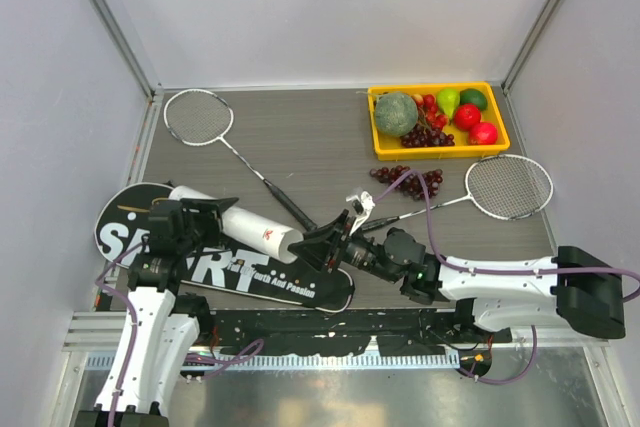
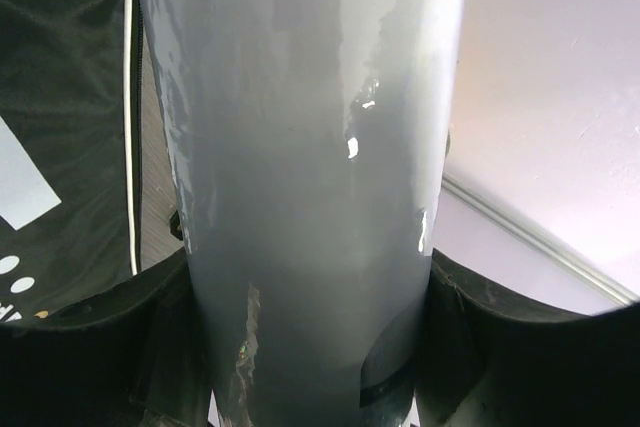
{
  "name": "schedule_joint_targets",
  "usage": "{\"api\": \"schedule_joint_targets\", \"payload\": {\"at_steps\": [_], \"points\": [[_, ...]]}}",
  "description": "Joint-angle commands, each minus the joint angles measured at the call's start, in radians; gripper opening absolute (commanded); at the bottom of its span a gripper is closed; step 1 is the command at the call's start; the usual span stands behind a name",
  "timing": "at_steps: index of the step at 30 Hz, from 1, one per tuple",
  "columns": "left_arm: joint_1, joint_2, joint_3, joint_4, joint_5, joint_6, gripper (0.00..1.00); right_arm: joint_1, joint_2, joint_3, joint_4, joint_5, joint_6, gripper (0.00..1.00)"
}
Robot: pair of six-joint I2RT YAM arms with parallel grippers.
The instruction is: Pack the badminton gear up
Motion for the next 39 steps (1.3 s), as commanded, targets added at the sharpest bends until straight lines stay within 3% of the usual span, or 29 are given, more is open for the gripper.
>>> {"api": "schedule_joint_targets", "payload": {"at_steps": [1,4,10,14,17,19,26,31,39], "points": [[-0.048,-0.024,0.066,0.061,0.144,0.024,0.00,-0.003,-0.043,0.022,-0.193,0.068,-0.004,0.45],[-0.048,-0.021,0.072,0.068,0.132,0.029,0.00,-0.003,-0.140,0.004,-0.254,0.090,-0.006,0.46],[-0.048,0.018,0.146,0.035,0.054,0.122,0.00,-0.003,-0.374,-0.073,-0.389,0.159,-0.021,0.61],[-0.048,0.065,0.207,0.024,0.018,0.173,0.00,-0.005,-0.543,-0.093,-0.506,0.221,-0.046,0.77],[-0.054,0.113,0.262,0.030,-0.034,0.243,0.00,-0.003,-0.637,-0.094,-0.584,0.280,-0.072,0.94],[-0.065,0.162,0.298,0.042,-0.073,0.283,0.00,-0.003,-0.691,-0.097,-0.642,0.330,-0.072,0.98],[-0.143,0.366,0.445,0.084,-0.187,0.400,0.00,-0.003,-0.817,-0.116,-0.736,0.392,-0.067,0.96],[-0.192,0.531,0.473,0.153,-0.187,0.330,0.00,-0.003,-0.843,-0.090,-0.799,0.404,-0.073,0.96],[-0.292,0.901,0.652,0.200,-0.284,0.311,0.00,-0.003,-0.850,-0.065,-0.854,0.398,-0.078,0.95]]}}
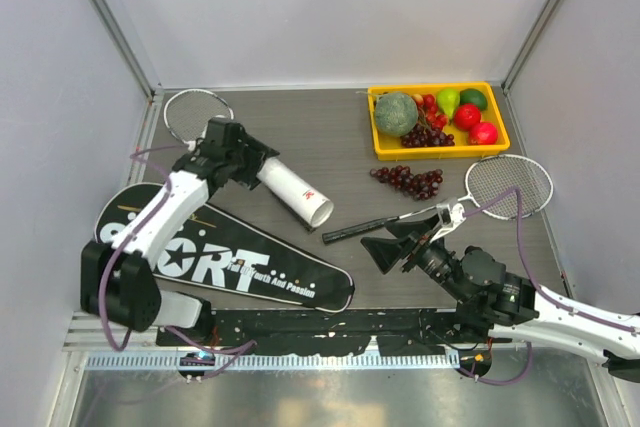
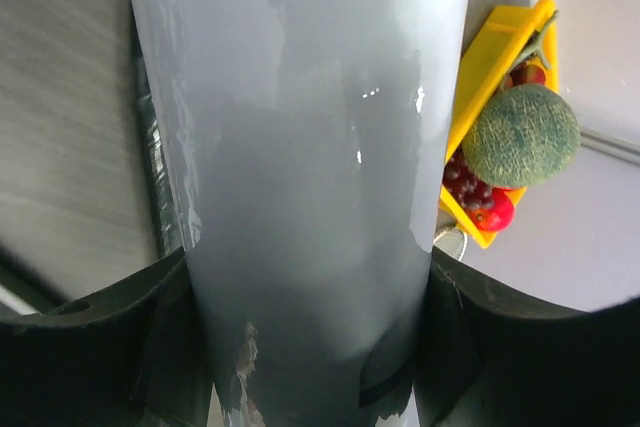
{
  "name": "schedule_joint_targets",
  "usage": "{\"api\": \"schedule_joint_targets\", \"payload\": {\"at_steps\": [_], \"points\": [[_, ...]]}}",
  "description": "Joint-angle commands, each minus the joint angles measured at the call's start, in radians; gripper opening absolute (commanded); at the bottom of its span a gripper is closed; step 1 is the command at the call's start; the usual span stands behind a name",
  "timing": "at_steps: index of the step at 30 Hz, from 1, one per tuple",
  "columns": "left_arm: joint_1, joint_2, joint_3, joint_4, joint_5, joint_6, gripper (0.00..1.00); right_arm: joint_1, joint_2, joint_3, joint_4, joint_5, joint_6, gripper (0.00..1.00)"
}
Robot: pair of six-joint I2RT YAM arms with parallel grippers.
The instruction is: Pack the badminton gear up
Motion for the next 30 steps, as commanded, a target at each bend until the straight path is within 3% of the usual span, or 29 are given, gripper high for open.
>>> {"api": "schedule_joint_targets", "payload": {"at_steps": [1,10,18,30], "points": [[-0.030,0.176,0.141,0.106,-0.069,-0.028,0.00,-0.002,-0.014,0.049,-0.021,0.022,-0.011,0.95],[-0.085,0.500,0.388,0.056,-0.141,-0.028,0.00,-0.002,-0.037,0.074,-0.078,0.041,-0.017,0.96],[-0.102,0.715,0.599,-0.030,-0.138,-0.028,0.08,-0.002,-0.083,0.077,-0.125,0.077,-0.027,0.95],[-0.103,0.850,0.739,-0.155,-0.187,0.010,0.20,-0.003,-0.118,0.074,-0.150,0.114,-0.036,0.96]]}}
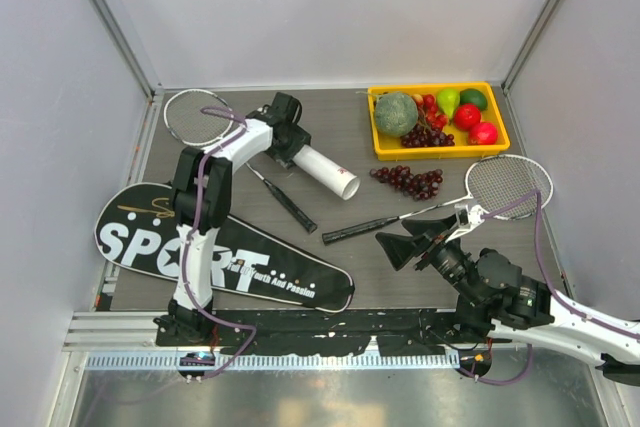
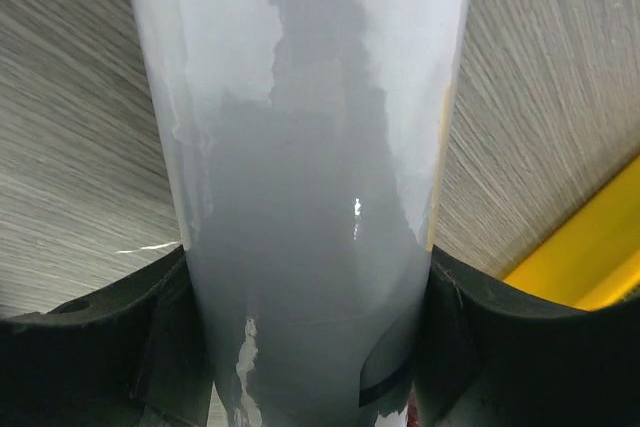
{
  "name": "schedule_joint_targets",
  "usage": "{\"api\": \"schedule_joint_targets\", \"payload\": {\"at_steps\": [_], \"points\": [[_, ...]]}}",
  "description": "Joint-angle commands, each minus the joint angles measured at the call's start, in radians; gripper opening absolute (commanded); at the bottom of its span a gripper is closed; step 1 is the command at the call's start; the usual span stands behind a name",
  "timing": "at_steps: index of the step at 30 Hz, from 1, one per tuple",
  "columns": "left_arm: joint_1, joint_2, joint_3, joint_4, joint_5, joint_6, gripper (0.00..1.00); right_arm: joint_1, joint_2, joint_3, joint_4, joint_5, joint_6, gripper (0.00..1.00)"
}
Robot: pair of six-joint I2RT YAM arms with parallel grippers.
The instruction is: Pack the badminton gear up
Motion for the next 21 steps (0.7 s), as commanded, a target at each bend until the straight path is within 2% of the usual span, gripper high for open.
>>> {"api": "schedule_joint_targets", "payload": {"at_steps": [1,16,21], "points": [[-0.002,-0.001,0.069,-0.050,-0.057,0.019,0.21,-0.002,-0.006,0.034,0.001,0.035,-0.005,0.96],[-0.002,0.055,0.084,-0.087,-0.042,0.033,0.40,-0.002,-0.020,0.043,-0.036,0.073,0.009,0.96],[-0.003,0.052,0.080,-0.081,-0.025,0.033,0.49,-0.002,-0.029,0.051,-0.050,0.083,0.011,0.97]]}}
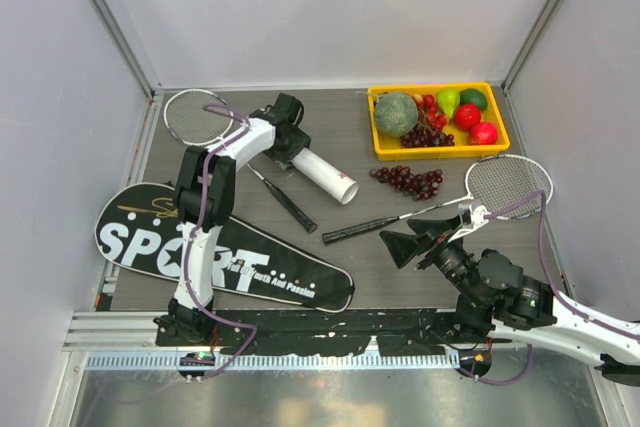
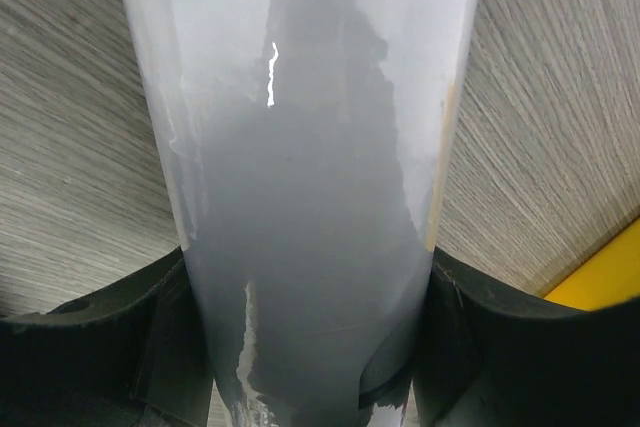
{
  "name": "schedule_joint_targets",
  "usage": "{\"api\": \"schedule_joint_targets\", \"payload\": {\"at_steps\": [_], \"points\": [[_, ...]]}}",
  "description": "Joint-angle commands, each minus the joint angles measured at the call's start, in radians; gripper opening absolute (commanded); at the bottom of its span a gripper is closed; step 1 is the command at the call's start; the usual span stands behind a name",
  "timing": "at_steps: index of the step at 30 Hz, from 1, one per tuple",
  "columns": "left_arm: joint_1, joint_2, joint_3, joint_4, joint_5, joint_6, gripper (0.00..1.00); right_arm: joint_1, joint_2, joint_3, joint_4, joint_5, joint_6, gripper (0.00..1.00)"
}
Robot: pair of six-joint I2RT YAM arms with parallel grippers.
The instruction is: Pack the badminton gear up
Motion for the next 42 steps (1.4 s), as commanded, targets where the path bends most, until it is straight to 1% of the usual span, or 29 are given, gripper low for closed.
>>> {"api": "schedule_joint_targets", "payload": {"at_steps": [1,3,7,8,9,17,22,24,25,26,30,32,33,34,35,37,38,39,40,42], "points": [[-0.001,0.005,0.032,-0.025,0.014,-0.007,0.52,-0.003,-0.017,0.046,-0.003,0.038,0.011,0.97],[-0.001,0.002,0.032,-0.028,0.016,-0.005,0.61,-0.002,-0.017,0.049,-0.006,0.039,0.014,0.96],[-0.001,-0.012,0.028,-0.032,0.013,-0.001,0.68,-0.002,-0.011,0.063,-0.023,0.039,0.026,0.97],[-0.001,-0.015,0.026,-0.037,0.013,-0.001,0.75,-0.003,-0.013,0.064,-0.028,0.041,0.031,0.97],[-0.001,-0.018,0.025,-0.042,0.014,-0.002,0.78,-0.002,-0.014,0.064,-0.029,0.042,0.032,0.97],[-0.001,-0.066,0.014,-0.058,0.022,0.030,0.84,-0.003,-0.017,0.061,-0.039,0.041,0.061,0.97],[-0.012,-0.142,0.018,-0.106,-0.012,0.071,0.87,-0.002,-0.008,0.047,-0.042,0.045,0.086,0.97],[-0.015,-0.190,0.021,-0.123,-0.023,0.090,0.90,-0.002,0.004,0.040,-0.049,0.045,0.101,0.96],[-0.013,-0.210,0.026,-0.137,-0.024,0.105,0.99,-0.002,0.013,0.040,-0.071,0.053,0.117,0.96],[-0.013,-0.231,0.035,-0.156,-0.027,0.114,1.00,0.000,0.017,0.041,-0.084,0.060,0.132,0.95],[-0.015,-0.325,0.044,-0.172,-0.023,0.220,1.00,-0.002,0.047,0.055,-0.173,0.145,0.233,0.95],[-0.016,-0.386,0.034,-0.187,-0.027,0.304,1.00,-0.002,0.066,0.064,-0.233,0.189,0.320,0.95],[-0.016,-0.423,0.026,-0.209,-0.033,0.347,1.00,-0.003,0.072,0.069,-0.287,0.206,0.406,0.96],[-0.016,-0.464,0.014,-0.242,-0.041,0.416,1.00,-0.003,0.088,0.078,-0.320,0.228,0.446,0.95],[-0.016,-0.515,-0.004,-0.270,-0.041,0.483,0.99,-0.003,0.102,0.089,-0.376,0.241,0.535,0.96],[-0.016,-0.615,-0.070,-0.315,-0.029,0.591,1.00,-0.003,0.132,0.099,-0.460,0.277,0.651,0.95],[-0.016,-0.664,-0.119,-0.327,-0.032,0.622,1.00,-0.003,0.153,0.099,-0.477,0.289,0.687,0.95],[-0.015,-0.722,-0.182,-0.344,-0.065,0.615,1.00,-0.002,0.162,0.096,-0.489,0.294,0.716,0.95],[-0.013,-0.773,-0.263,-0.364,-0.102,0.598,0.99,-0.002,0.187,0.093,-0.483,0.291,0.713,0.95],[-0.012,-0.898,-0.383,-0.362,-0.154,0.587,0.99,-0.002,0.225,0.078,-0.412,0.265,0.607,0.95]]}}
